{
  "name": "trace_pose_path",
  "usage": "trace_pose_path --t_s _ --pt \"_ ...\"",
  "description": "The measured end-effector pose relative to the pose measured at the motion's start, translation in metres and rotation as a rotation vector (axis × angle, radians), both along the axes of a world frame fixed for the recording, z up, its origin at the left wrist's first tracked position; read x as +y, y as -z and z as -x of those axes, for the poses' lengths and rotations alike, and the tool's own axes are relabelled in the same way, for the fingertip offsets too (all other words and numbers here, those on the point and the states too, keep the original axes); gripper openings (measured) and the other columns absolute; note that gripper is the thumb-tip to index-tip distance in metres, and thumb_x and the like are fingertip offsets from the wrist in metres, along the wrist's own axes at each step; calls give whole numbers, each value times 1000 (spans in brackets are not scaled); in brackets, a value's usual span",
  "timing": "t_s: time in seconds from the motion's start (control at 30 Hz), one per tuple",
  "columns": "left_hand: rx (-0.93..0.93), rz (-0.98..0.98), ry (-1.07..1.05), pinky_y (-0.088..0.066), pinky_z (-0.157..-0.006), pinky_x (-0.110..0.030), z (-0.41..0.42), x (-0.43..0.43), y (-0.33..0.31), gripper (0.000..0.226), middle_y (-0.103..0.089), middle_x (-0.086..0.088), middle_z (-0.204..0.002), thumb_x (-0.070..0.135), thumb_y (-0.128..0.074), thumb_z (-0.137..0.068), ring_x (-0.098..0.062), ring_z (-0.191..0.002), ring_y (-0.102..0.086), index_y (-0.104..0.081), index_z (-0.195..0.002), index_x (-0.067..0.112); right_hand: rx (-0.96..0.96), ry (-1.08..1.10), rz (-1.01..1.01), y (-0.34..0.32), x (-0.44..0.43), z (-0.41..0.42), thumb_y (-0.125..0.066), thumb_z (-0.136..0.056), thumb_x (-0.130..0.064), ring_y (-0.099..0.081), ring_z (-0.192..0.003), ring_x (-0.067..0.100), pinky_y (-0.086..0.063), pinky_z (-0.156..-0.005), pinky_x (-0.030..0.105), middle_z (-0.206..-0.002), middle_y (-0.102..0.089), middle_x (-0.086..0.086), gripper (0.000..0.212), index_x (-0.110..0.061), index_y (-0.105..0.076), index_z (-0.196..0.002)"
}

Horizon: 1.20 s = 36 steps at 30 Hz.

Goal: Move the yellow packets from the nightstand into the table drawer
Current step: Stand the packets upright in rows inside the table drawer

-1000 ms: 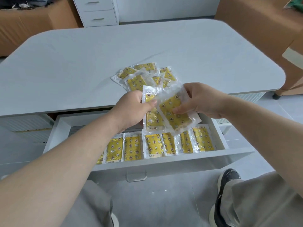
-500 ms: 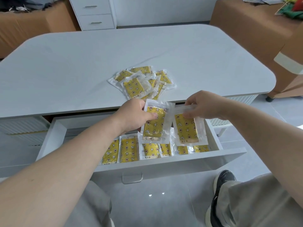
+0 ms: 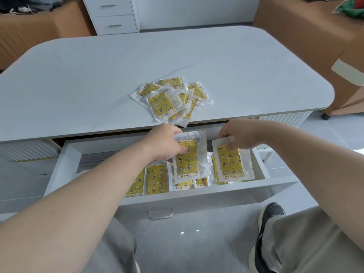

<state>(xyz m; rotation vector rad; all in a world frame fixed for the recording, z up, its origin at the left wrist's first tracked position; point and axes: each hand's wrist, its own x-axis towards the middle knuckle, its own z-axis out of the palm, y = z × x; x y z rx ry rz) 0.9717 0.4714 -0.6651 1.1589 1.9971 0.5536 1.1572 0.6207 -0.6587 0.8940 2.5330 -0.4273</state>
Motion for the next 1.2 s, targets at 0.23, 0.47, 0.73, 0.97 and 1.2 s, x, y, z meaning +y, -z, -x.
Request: trace_pose_path --t_s 0.23,0.47,0.73,0.97,1.2 --pt "58 63 48 -63 -75 -41 3 0 7 16 -76 -2 -93 19 -78 -87 -19 -80 -75 -71 -102 20 -112 -73 22 19 -10 15 -64 -96 -22 -54 -97 19 -43 -80 28 -104 -60 -7 29 -19 -61 -125" --pt "79 97 78 -63 -78 -43 8 1 12 14 -76 -1 -91 20 -77 -88 -19 -81 -75 -70 -100 19 -251 -50 -43 37 -9 16 -72 -90 -43 -49 -133 26 -42 -109 36 -145 -53 5 71 -14 -45 -149" --pt "25 115 87 -64 -75 -42 10 3 15 19 -75 -3 -96 14 -75 -89 -21 -84 -75 -68 -107 15 -381 -67 -201 51 -12 21 -84 -68 -59 -37 -134 33 -43 -106 47 -149 -34 12 100 -24 -35 -148" --pt "-107 133 63 -63 -74 -37 7 8 24 20 -76 -7 -98 3 -75 -87 -25 -86 -75 -70 -104 13 -362 -64 -114 32 -11 21 -83 -80 -41 -49 -130 28 -45 -106 40 -145 -49 4 87 -20 -37 -151" --pt "-125 118 55 -59 -68 -29 -19 24 59 17 -73 -3 -98 14 -72 -92 -13 -68 -65 -67 -106 22 -311 -62 -89 14 -9 9 -63 -98 -30 -56 -121 24 -44 -91 30 -135 -58 1 54 -18 -46 -148"
